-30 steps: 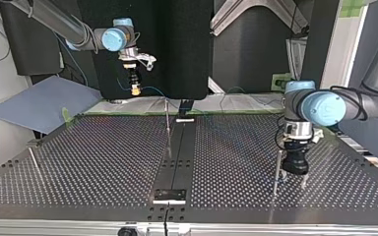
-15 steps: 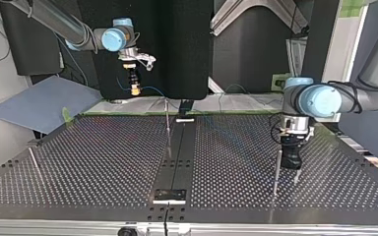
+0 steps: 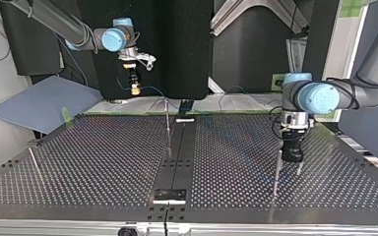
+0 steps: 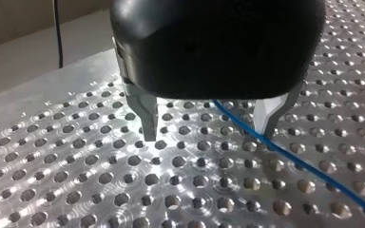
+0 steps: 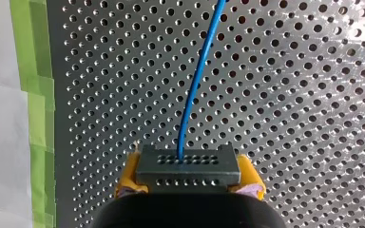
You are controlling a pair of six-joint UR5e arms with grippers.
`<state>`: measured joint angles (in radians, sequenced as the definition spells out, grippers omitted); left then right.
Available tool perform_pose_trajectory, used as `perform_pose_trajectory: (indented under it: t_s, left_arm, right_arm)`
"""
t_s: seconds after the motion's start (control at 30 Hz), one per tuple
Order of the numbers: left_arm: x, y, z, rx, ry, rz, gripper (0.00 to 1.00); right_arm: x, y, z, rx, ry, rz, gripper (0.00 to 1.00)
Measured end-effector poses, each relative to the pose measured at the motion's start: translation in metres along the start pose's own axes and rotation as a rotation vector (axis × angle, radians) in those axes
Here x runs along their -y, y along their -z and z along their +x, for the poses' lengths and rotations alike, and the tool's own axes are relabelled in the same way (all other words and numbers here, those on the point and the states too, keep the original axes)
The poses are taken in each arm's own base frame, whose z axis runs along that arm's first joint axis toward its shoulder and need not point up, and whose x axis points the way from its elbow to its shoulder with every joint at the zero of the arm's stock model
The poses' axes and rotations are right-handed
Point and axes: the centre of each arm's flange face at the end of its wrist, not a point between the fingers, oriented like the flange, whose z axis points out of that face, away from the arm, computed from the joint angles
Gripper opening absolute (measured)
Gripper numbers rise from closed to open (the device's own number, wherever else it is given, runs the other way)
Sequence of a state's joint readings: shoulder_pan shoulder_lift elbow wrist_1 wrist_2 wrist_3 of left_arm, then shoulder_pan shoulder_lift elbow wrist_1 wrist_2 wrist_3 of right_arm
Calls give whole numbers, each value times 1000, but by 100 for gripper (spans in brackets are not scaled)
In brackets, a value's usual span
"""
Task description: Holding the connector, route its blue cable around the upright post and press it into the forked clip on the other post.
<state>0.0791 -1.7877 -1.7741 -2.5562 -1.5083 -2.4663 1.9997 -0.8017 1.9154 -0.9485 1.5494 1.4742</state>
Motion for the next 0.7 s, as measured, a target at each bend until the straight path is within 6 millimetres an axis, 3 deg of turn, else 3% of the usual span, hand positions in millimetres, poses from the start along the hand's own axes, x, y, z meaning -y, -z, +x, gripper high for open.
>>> perform_pose_trajectory:
  t_s: [0.57,0.7]
  left_arm:
    - [-19,28,22,-46,-123,-127,100]
    - [-15,37,22,-49,-165,-169,100]
  right_arm:
    - [0,0,0,0,0,0,0]
    - [0,0,0,0,0,0,0]
